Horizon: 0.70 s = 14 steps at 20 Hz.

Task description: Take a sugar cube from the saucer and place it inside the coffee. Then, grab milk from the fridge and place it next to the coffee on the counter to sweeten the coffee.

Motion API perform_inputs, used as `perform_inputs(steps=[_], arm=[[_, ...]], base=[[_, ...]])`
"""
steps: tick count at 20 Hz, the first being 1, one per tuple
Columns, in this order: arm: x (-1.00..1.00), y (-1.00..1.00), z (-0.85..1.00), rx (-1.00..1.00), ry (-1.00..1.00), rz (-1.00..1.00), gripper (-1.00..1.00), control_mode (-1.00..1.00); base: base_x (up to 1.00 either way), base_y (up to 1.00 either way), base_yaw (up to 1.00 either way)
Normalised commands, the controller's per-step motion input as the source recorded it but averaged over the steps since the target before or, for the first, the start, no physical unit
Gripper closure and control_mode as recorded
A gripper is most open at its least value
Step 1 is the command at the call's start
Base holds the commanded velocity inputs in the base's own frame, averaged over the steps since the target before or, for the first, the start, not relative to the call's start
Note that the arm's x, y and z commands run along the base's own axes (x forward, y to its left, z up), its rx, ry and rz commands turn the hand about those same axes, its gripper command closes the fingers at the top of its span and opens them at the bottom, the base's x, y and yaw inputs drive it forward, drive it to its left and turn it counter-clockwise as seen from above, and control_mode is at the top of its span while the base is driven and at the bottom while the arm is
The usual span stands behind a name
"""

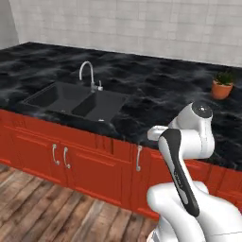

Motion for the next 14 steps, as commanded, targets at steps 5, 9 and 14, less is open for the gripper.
perform_inputs(steps=[5, 9, 14], arm=[[0.00, 0.00, 0.00, 0.00, 0.00, 0.00, 1.00, 1.00], [0.00, 0.00, 0.00, 0.00, 0.00, 0.00, 1.00, 1.00], [0.00, 0.00, 0.00, 0.00, 0.00, 0.00, 1.00, 1.00]], base=[[-0.01, -0.03, 0.97], [0.01, -0.01, 0.91], [0.69, -0.04, 0.71]])
